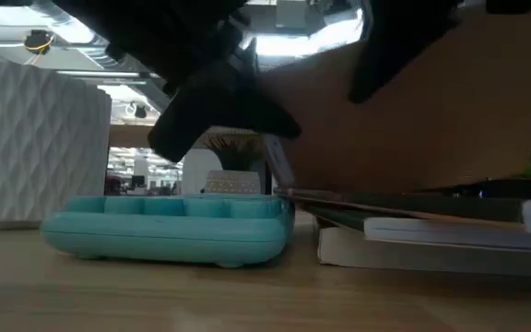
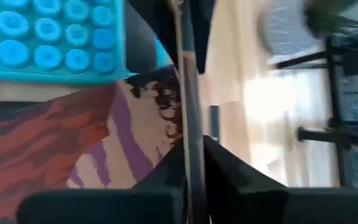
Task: Stock shelves
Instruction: Put the brown book on the book shelf
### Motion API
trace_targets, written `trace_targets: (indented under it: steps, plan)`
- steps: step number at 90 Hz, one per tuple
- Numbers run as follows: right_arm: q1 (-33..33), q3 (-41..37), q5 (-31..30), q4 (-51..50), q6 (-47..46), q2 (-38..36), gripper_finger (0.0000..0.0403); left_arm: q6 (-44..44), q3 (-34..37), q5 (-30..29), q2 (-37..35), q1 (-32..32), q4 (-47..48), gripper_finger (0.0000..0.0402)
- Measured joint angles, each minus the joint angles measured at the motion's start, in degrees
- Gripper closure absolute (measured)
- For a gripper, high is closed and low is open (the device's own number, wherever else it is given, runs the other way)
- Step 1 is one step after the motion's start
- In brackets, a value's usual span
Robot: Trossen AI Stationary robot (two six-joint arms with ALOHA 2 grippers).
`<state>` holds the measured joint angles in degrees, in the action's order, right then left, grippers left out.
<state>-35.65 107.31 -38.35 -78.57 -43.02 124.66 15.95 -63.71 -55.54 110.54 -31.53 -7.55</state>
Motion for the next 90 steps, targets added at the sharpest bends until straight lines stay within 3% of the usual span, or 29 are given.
trace_targets:
  steps: [50,58,63,68,77,90]
  plan:
    - [-10.2,-0.1,-11.7,-6.9,-23.5,0.3,0.04,13.7,-0.1,-1.5,-3.6,-3.2,-7.8,0.0397]
    - [-11.3,-0.1,-12.0,-9.3,-27.4,0.3,0.0401,15.2,-0.1,-3.1,-3.8,-3.2,-7.5,0.038]
    - [-12.3,-0.4,-7.3,-12.8,-28.9,0.2,0.0401,16.9,0.6,-7.3,-4.0,-3.4,-6.0,0.0363]
    - [-13.1,-0.5,-4.5,-12.9,-30.1,0.2,0.0402,18.4,0.5,-6.6,-3.7,-3.6,-7.0,0.0345]
    - [-12.9,-2.5,-5.0,-12.5,-30.8,0.0,0.0402,19.9,0.4,-5.6,-4.3,-3.6,-7.6,0.0311]
    - [-13.0,-4.9,-11.1,-12.0,-34.9,0.2,0.0402,18.7,0.3,-5.1,-4.5,-3.1,-7.3,0.0266]
